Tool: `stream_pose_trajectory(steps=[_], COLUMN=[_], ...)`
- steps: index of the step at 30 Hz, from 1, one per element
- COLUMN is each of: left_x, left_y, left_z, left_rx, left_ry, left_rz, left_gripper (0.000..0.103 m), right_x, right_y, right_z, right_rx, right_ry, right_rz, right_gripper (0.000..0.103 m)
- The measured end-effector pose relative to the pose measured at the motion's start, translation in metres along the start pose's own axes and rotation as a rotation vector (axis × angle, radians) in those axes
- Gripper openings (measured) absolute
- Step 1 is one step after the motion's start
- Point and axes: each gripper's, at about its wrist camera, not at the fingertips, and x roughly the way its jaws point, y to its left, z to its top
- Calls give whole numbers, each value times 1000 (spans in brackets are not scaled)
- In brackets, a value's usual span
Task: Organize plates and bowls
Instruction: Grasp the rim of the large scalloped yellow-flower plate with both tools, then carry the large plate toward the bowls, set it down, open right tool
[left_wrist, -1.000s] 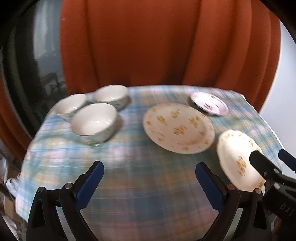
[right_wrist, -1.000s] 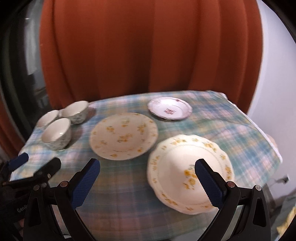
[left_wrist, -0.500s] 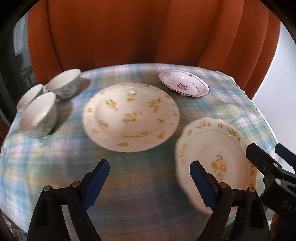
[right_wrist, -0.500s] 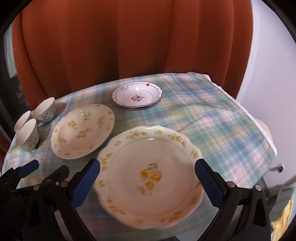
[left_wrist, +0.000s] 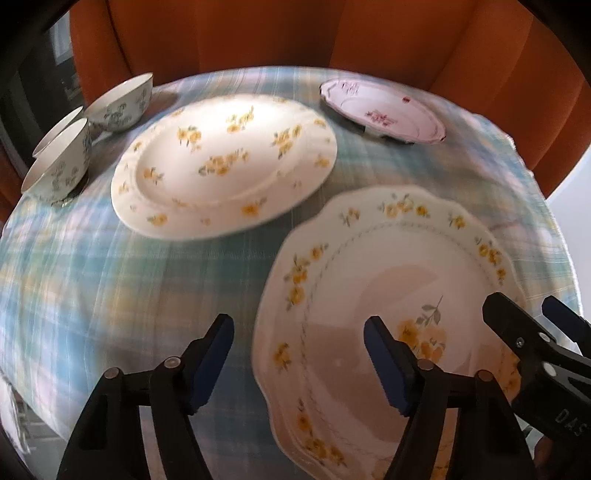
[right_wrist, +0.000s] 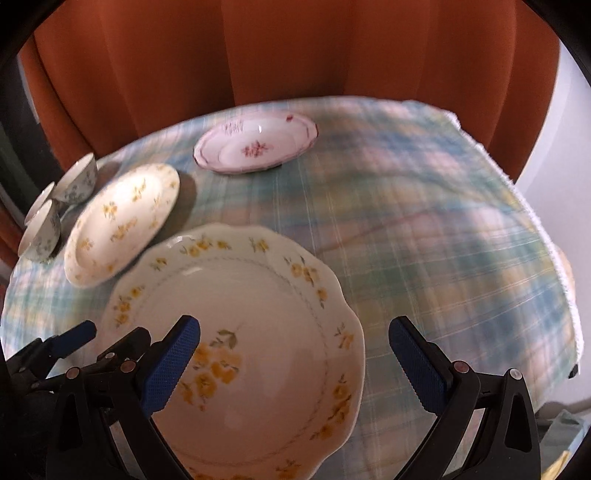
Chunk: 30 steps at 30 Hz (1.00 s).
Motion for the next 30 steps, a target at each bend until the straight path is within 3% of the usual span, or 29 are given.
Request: stream_pose_trajectory(steps=[3,13,22,30], left_x=[4,8,7,-8], left_y=[-4,-12,-15,-3], left_z=[-3,1,3,2], left_rx=[-9,-41,-26,23], left_ry=[15,4,3,-39], left_rz=[23,62,83,22], left_gripper=[72,65,63,63], right_x=[14,43,49,33], right_y=[-5,-6,-3,2], right_z=[-1,2,8,8], right_rx=[-7,-54,-63,-20], right_ry=[37,131,149,116], right_rz=[26,103,84,41], right_gripper=[101,79,77,77])
